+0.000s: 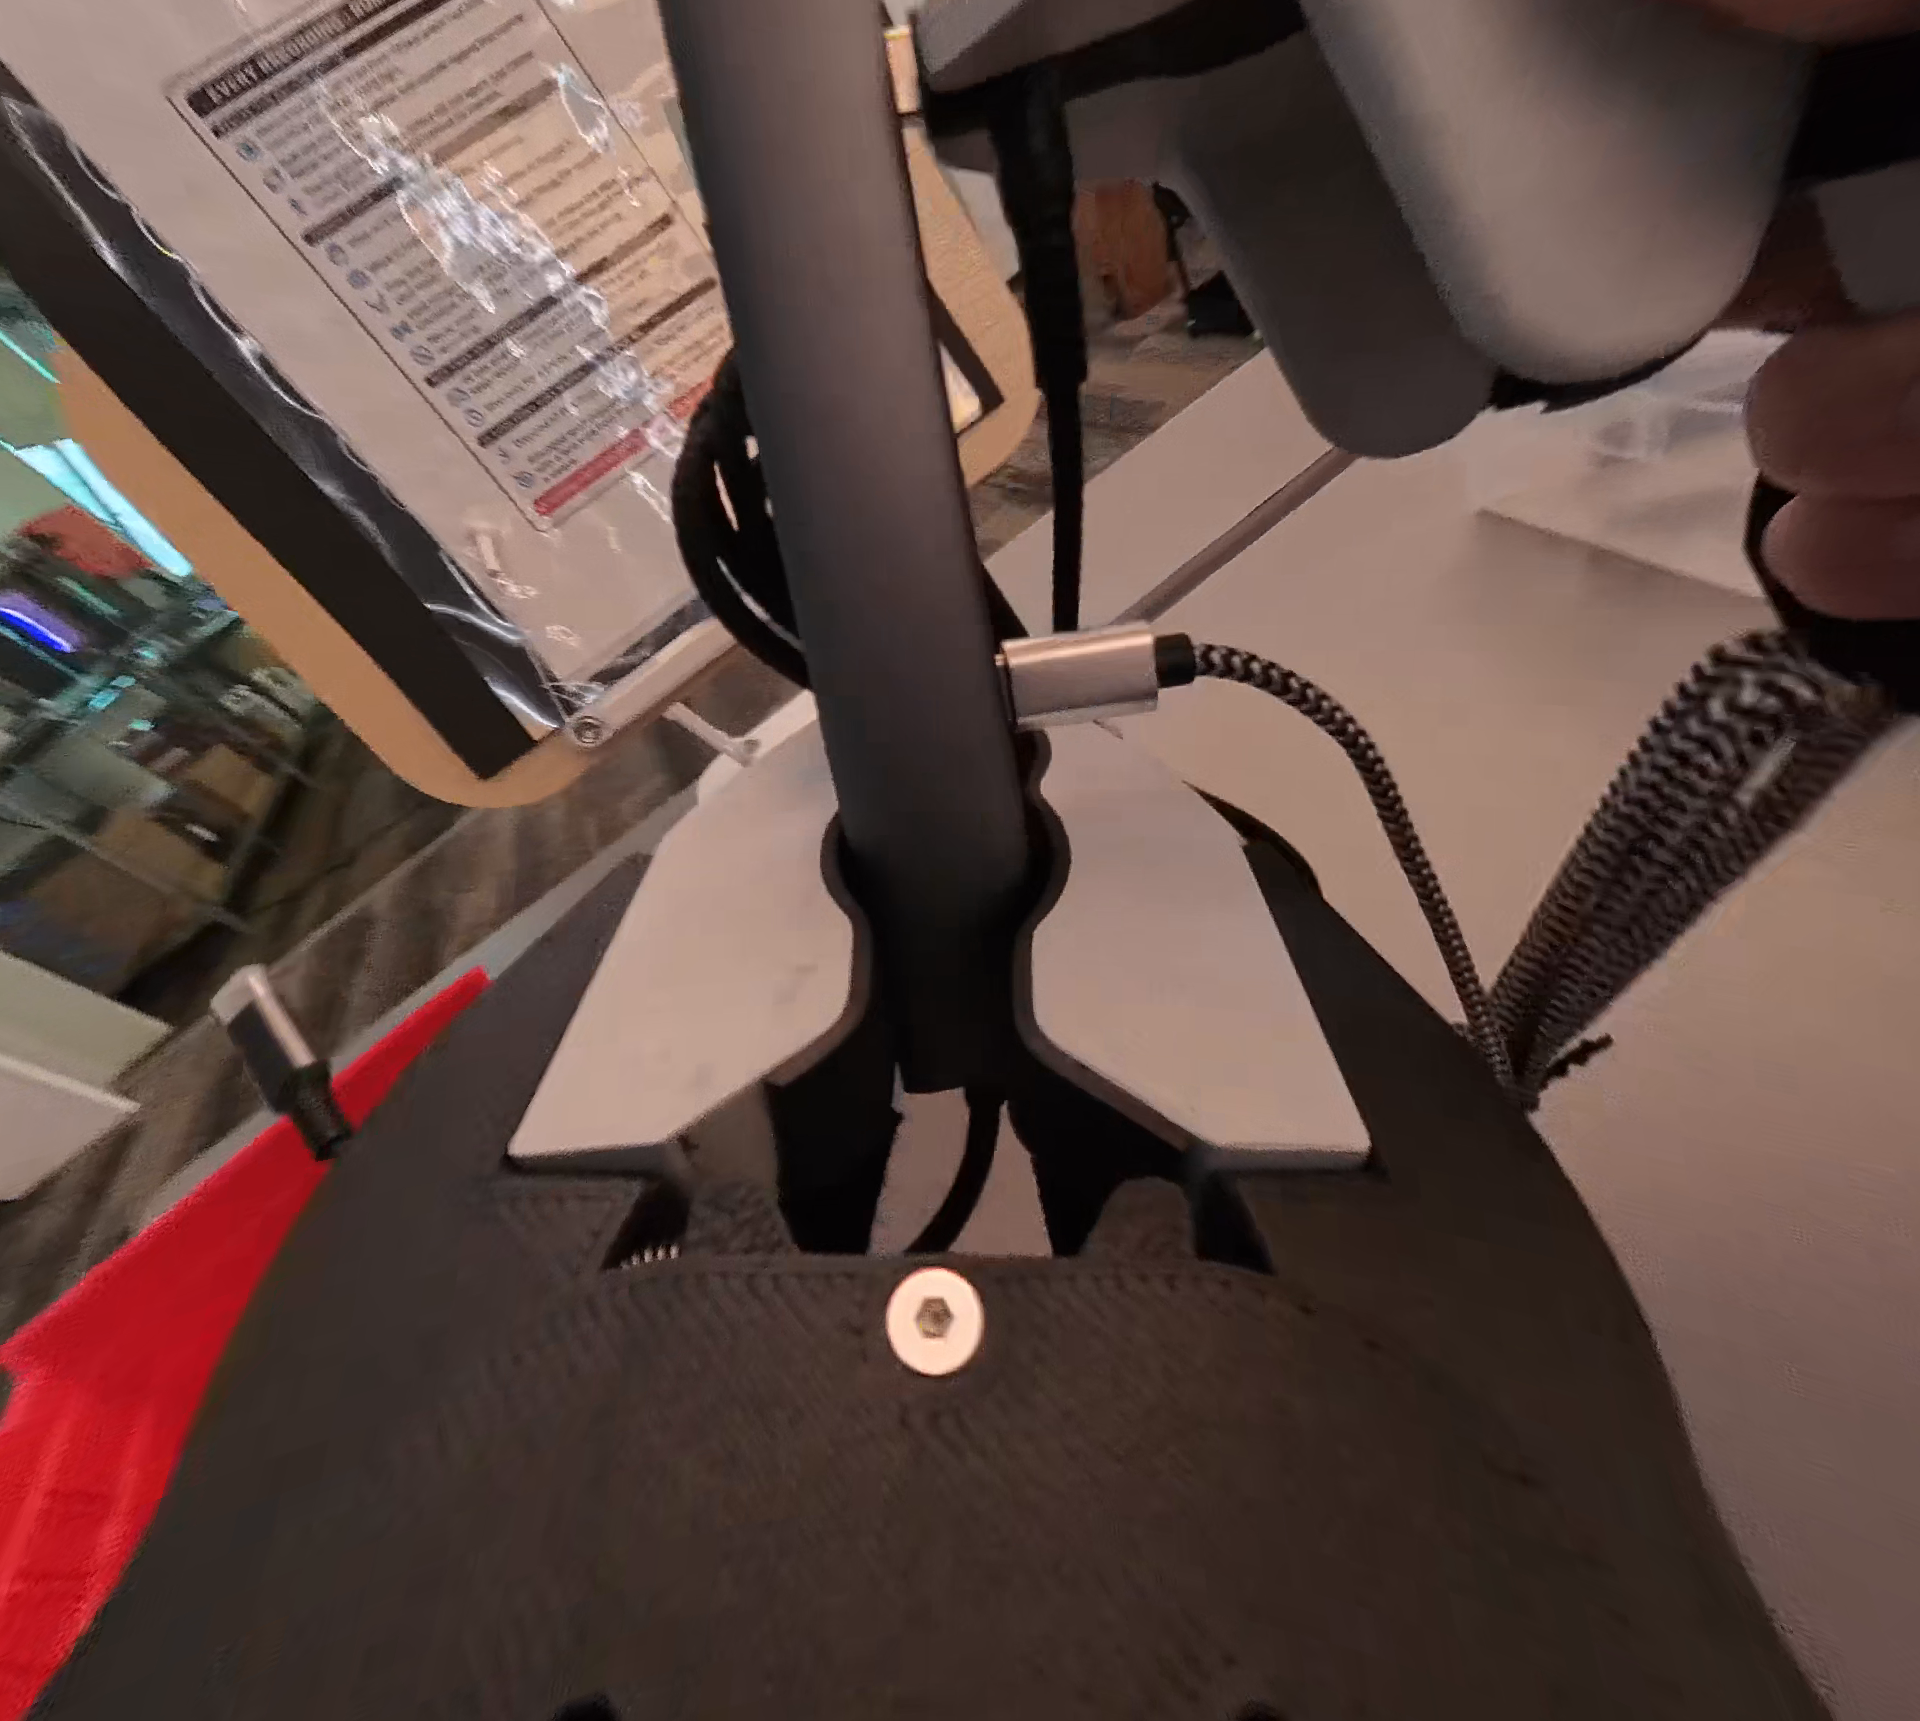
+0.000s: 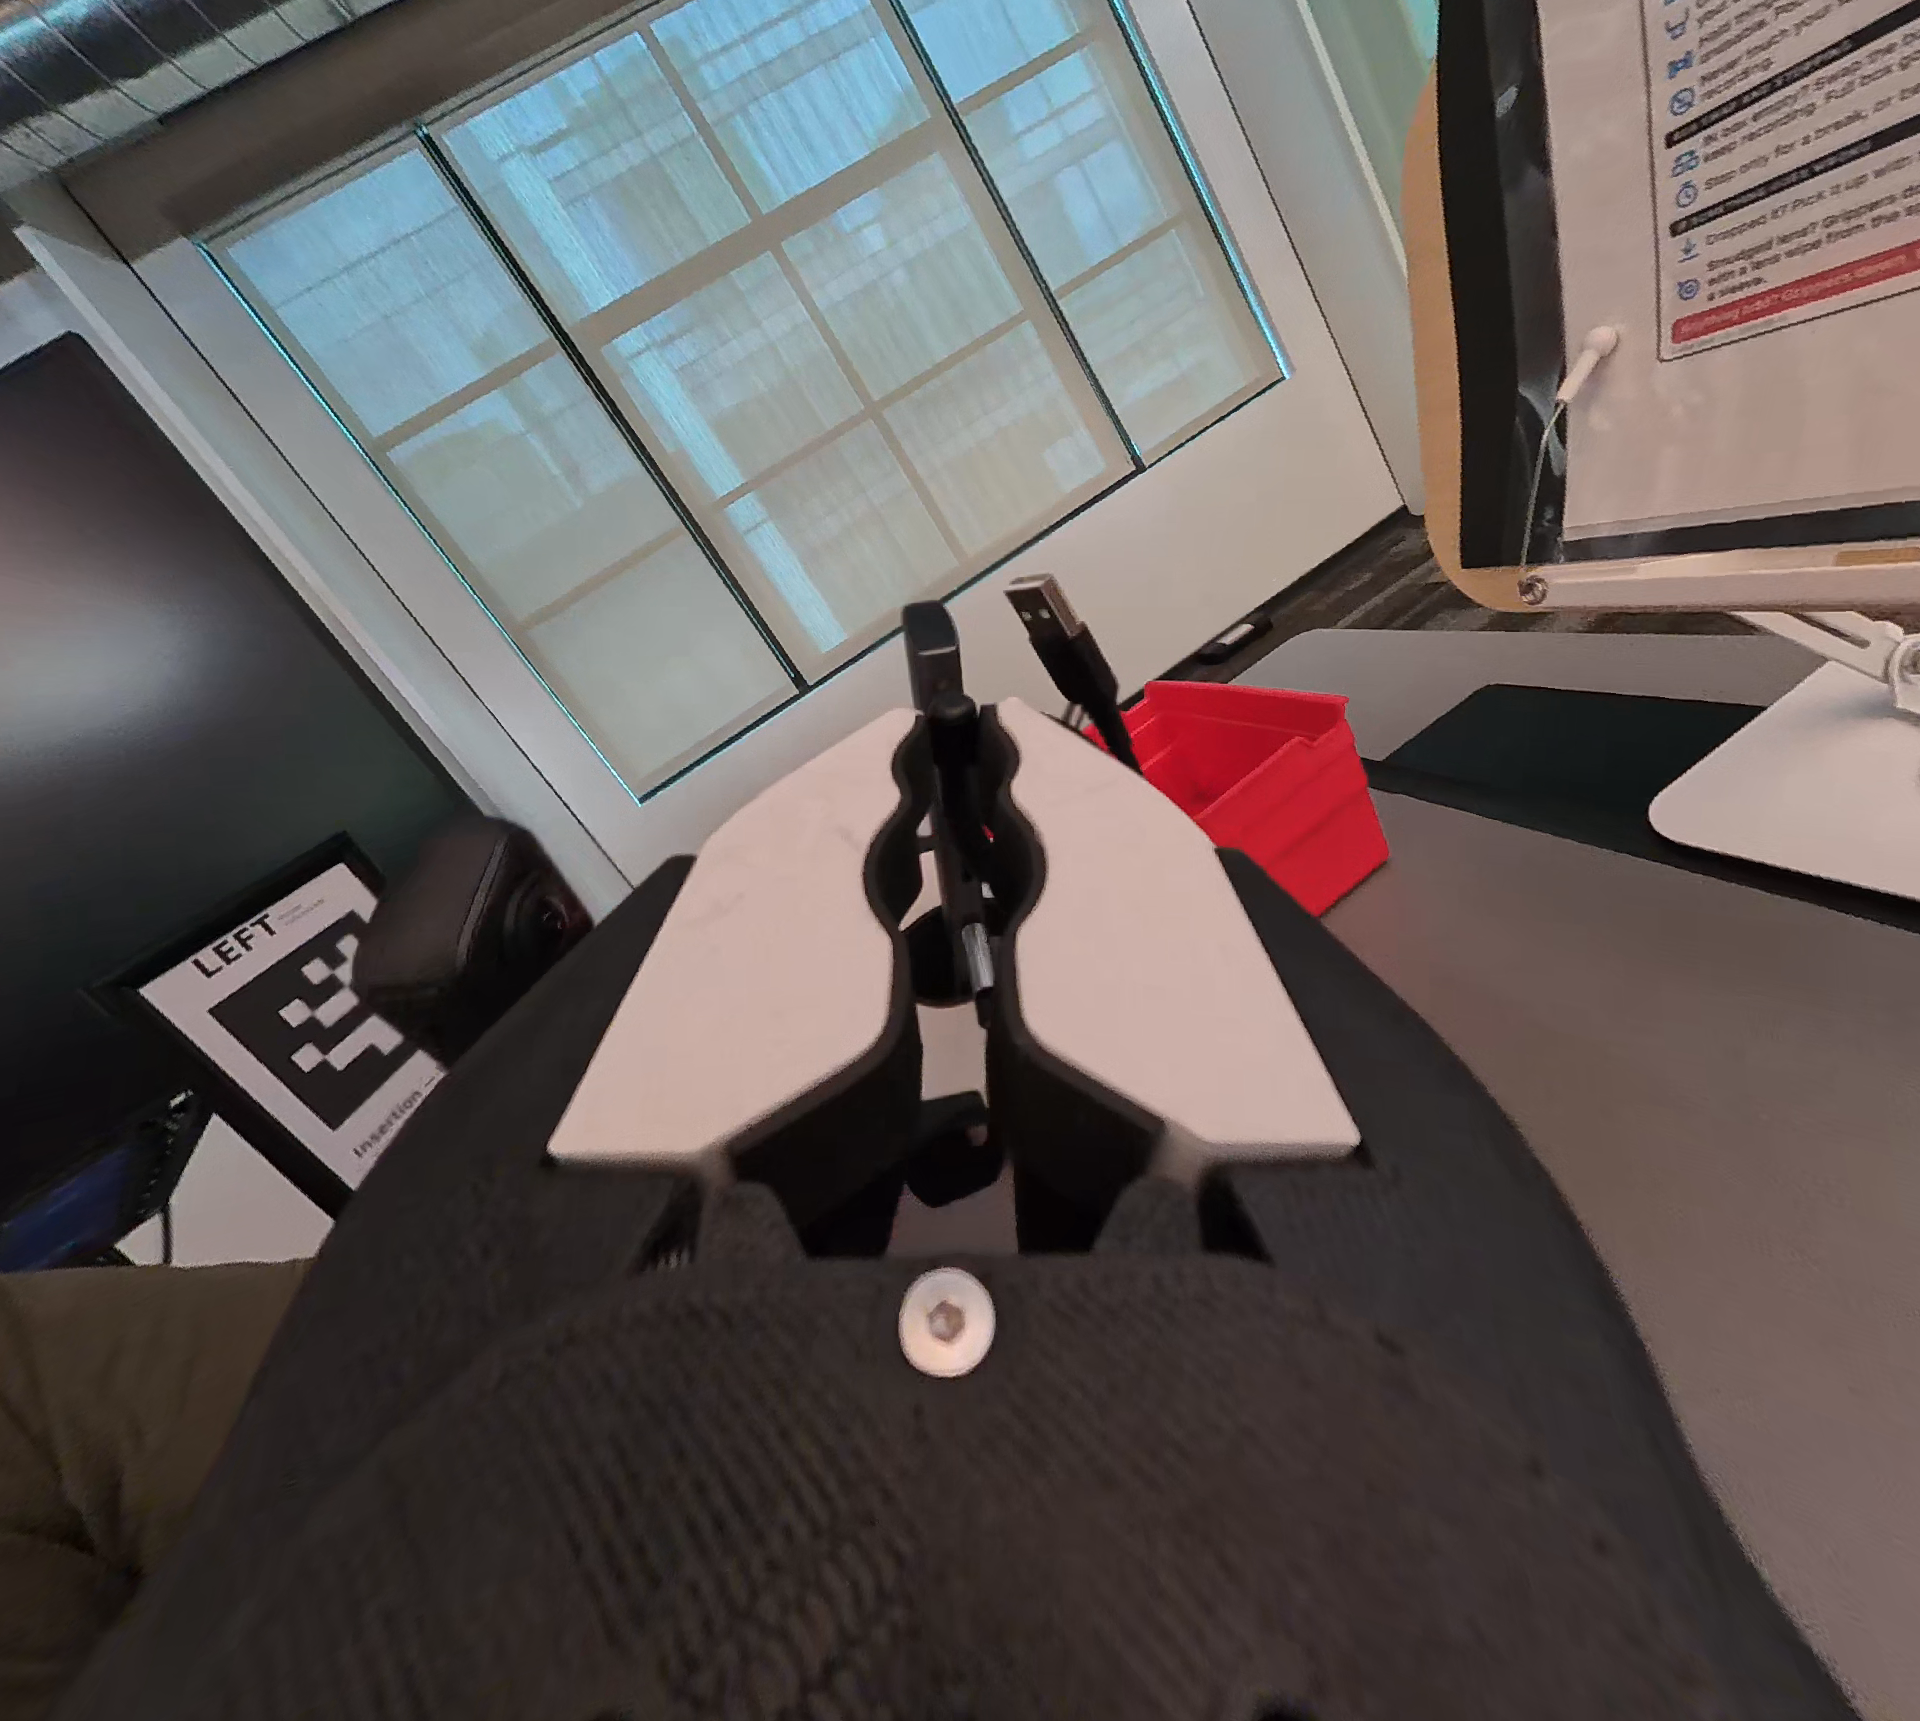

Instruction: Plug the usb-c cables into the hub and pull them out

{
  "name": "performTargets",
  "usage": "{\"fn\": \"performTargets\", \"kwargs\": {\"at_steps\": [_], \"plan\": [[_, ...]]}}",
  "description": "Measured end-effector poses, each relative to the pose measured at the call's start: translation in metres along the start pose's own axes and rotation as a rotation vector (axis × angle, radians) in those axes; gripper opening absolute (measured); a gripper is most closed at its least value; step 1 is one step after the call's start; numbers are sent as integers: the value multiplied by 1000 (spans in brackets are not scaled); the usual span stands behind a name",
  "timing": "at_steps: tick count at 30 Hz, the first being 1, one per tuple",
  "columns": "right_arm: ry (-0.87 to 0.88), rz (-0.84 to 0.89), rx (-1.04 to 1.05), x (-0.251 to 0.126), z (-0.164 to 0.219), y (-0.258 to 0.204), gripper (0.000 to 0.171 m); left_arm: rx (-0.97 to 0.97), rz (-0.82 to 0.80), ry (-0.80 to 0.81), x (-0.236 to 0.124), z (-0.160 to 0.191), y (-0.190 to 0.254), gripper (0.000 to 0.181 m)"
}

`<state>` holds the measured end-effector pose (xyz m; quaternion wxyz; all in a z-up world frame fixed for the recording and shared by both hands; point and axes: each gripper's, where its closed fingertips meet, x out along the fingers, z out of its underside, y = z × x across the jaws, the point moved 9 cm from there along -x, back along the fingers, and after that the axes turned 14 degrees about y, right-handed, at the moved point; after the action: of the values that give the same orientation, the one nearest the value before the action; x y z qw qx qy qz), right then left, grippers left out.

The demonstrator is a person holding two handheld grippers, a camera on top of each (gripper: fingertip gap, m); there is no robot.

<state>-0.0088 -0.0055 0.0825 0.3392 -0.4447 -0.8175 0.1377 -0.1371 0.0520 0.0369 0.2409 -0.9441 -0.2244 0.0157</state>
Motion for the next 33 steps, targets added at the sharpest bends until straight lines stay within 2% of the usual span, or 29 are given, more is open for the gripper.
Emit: {"fn": "performTargets", "kwargs": {"at_steps": [3, 6, 11, 19, 23, 25, 27, 30, 33], "plan": [[1, 1, 1, -1, 0, 2, 9, 104, -6, -17, 1, 0, 1, 23], [-4, -30, -54, 0, 0, 1, 9, 114, 11, -19, 2, 1, 0, 24], [-17, -73, -68, 0, -4, 5, 9, -75, 197, 3, 4, 0, -1, 25], [-52, -110, -14, -3, -7, 11, 9, -172, 453, 21, 1, -8, -1, 32], [-65, -135, 5, -2, -7, 10, 12, -202, 582, 18, -3, -12, -2, 49], [-77, -160, 13, -2, -7, 9, 5, -241, 661, 13, -7, -15, -3, 52], [-79, -196, 15, -2, -8, 6, 9, -302, 732, 16, -11, -19, -7, 53], [-85, -252, 17, -1, -10, 0, 8, -412, 805, 32, -15, -25, -14, 53], [-101, -290, -1, -1, -10, -5, 9, -514, 806, 72, -18, -31, -26, 51]]}}
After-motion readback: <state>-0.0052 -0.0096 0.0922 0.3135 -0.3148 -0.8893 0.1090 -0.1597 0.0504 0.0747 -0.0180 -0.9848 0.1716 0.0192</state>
